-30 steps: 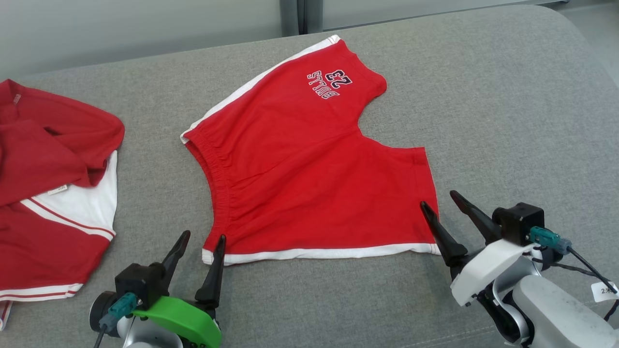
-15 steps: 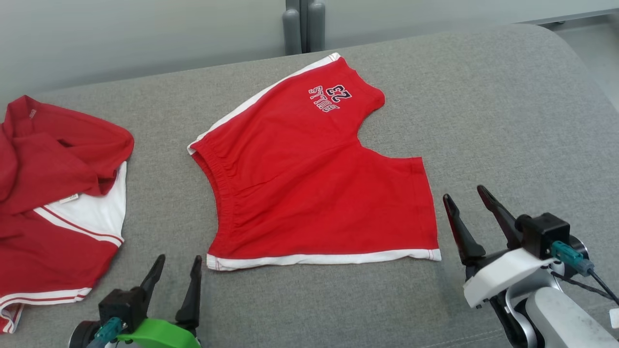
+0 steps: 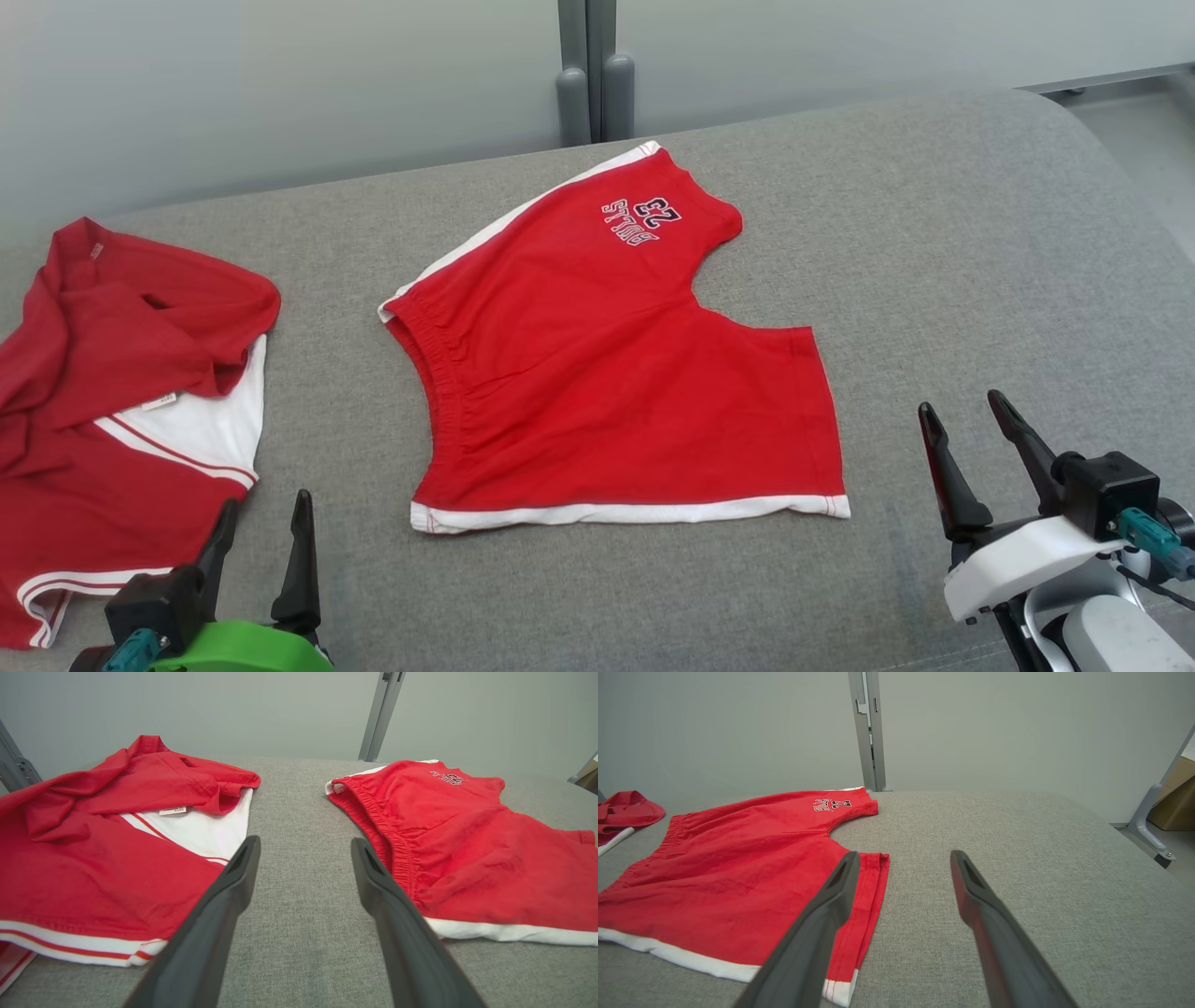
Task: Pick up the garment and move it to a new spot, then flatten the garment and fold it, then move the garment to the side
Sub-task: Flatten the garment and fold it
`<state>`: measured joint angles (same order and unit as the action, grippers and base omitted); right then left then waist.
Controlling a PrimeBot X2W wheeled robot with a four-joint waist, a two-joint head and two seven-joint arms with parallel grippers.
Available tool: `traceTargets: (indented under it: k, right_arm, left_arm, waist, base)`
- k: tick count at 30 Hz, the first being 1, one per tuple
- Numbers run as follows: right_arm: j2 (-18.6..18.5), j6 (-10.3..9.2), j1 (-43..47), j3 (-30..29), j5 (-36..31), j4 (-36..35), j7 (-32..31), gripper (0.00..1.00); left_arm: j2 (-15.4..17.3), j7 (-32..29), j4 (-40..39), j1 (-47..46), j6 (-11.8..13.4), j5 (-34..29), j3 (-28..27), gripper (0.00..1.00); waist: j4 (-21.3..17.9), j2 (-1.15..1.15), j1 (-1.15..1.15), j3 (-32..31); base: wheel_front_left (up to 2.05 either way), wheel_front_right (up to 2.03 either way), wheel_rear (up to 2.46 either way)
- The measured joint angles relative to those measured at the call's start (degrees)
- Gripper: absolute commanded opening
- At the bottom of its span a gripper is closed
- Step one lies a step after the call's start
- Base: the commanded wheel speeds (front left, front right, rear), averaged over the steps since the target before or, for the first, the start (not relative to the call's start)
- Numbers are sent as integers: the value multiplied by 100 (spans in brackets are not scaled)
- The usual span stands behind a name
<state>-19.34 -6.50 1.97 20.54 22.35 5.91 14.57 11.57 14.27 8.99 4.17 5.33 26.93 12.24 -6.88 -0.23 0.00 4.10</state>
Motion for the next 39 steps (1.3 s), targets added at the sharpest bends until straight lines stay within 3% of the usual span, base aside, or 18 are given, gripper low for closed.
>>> traceTargets:
  k: [12, 24, 39]
  right_arm:
    - [113, 55, 359, -335, -183, -120, 0, 100]
    - [498, 493, 503, -43, 179, 989, -1, 100]
    - [775, 800, -185, 30, 297, 1808, 0, 100]
  left_arm:
    - [-167, 0, -194, 292, 0, -115, -164, 100]
    - [-202, 0, -308, 317, -194, -367, -152, 100]
    - [-325, 0, -360, 303, -383, -511, -130, 100]
  waist:
    - [80, 0, 0, -60]
    - [215, 0, 0, 241]
    - [340, 0, 0, 470]
  base:
    - [0, 0, 0]
    - [0, 0, 0]
    - [0, 0, 0]
